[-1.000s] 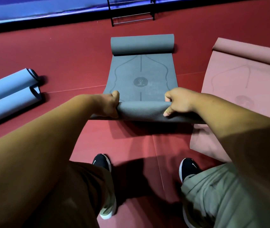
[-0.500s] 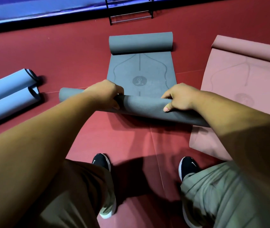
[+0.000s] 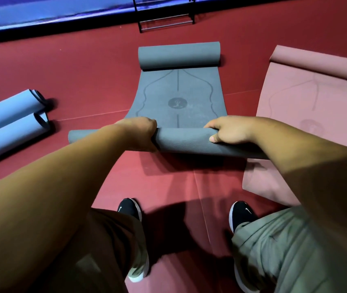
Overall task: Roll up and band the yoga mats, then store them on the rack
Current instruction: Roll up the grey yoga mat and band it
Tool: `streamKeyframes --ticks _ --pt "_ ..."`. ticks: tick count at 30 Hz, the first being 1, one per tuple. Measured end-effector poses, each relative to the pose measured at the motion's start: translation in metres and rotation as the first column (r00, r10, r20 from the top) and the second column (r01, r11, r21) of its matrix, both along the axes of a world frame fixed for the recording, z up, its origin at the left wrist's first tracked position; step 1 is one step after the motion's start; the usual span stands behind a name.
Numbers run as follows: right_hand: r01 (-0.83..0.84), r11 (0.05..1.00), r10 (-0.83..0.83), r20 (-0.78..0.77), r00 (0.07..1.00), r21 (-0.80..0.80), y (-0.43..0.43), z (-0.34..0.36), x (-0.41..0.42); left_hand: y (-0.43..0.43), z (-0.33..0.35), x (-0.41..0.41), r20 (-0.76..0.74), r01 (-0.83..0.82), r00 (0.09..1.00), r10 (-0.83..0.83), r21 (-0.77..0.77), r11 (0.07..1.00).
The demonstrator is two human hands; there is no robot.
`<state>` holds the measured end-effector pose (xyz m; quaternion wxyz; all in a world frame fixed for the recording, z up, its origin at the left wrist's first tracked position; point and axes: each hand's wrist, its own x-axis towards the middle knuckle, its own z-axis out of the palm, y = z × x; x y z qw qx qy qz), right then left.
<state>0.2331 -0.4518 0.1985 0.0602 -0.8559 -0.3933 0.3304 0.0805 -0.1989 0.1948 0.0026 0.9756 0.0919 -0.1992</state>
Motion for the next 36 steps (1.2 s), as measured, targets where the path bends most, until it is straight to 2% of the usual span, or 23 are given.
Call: streamKeyframes --ticks 3,6,8,12,15,18,20,22,24,30,33,36 --pt "0.048 0.999 -0.048 -0.042 0.998 -0.007 0.002 0.000 -0.004 -0.002 0.001 0.004 -0.016 -0.064 0.998 0.063 -0.051 0.997" --pt "-0.007 0.998 0.018 0.167 0.986 -0.061 0.005 -0.009 -0.006 -0.004 0.005 0.007 -0.078 -0.100 0.993 0.091 -0.121 0.988" --pt "-0.035 0.997 0.052 0.236 0.970 -0.076 0.005 -0.012 -0.008 -0.005 0.006 0.007 -0.107 -0.103 0.990 0.086 -0.157 0.982" --pt "-0.052 0.994 0.068 0.166 0.984 -0.101 0.004 -0.012 -0.010 -0.010 0.007 0.008 -0.140 -0.043 0.990 0.025 -0.129 0.991" --pt "-0.024 0.992 0.036 0.087 0.996 -0.125 0.002 -0.012 -0.010 -0.014 0.009 0.008 -0.068 0.053 0.996 -0.057 -0.060 0.997" --pt "0.008 0.991 0.002 0.072 0.997 -0.132 0.001 -0.012 -0.009 -0.017 0.010 0.005 0.073 0.134 0.988 -0.135 0.022 0.991" --pt "0.013 0.991 -0.003 0.072 0.997 -0.133 0.002 -0.011 -0.008 -0.023 0.009 0.004 0.103 0.158 0.981 -0.162 0.049 0.986" --pt "0.005 0.992 0.006 0.081 0.997 -0.130 0.003 -0.011 -0.009 -0.030 0.006 0.004 0.071 0.171 0.982 -0.175 0.047 0.984" --pt "-0.008 0.992 0.020 0.101 0.995 -0.124 0.003 -0.011 -0.010 -0.032 0.001 0.003 0.029 0.150 0.988 -0.149 -0.029 0.988" --pt "-0.155 0.986 0.164 0.294 0.942 -0.056 0.011 -0.020 -0.022 -0.031 0.010 0.006 -0.164 -0.083 0.986 0.043 -0.245 0.966" --pt "-0.134 0.990 0.139 0.294 0.946 -0.037 0.016 -0.025 -0.029 -0.033 0.016 0.010 -0.204 -0.145 0.975 0.092 -0.263 0.954" --pt "-0.113 0.993 0.118 0.248 0.962 -0.033 0.015 -0.023 -0.027 -0.041 0.018 0.012 -0.196 -0.095 0.979 0.054 -0.209 0.973"
